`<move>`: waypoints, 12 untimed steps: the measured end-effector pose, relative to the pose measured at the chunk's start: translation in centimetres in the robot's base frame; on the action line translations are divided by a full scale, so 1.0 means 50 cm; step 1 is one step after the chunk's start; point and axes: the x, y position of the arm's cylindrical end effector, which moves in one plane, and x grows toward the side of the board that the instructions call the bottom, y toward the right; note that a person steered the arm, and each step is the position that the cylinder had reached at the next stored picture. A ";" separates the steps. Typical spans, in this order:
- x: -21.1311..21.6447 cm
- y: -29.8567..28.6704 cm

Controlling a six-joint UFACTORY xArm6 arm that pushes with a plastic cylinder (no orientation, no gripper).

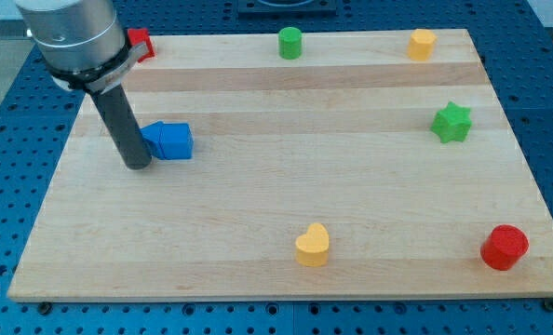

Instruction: Push the yellow hexagon into the yellow heart

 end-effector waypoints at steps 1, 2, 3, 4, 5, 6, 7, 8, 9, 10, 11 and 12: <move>0.077 0.025; 0.077 0.132; -0.038 0.256; -0.162 0.320; -0.244 0.404; -0.253 0.528; -0.249 0.647; -0.263 0.761; -0.309 0.892; -0.399 0.976; -0.473 0.965; -0.498 0.915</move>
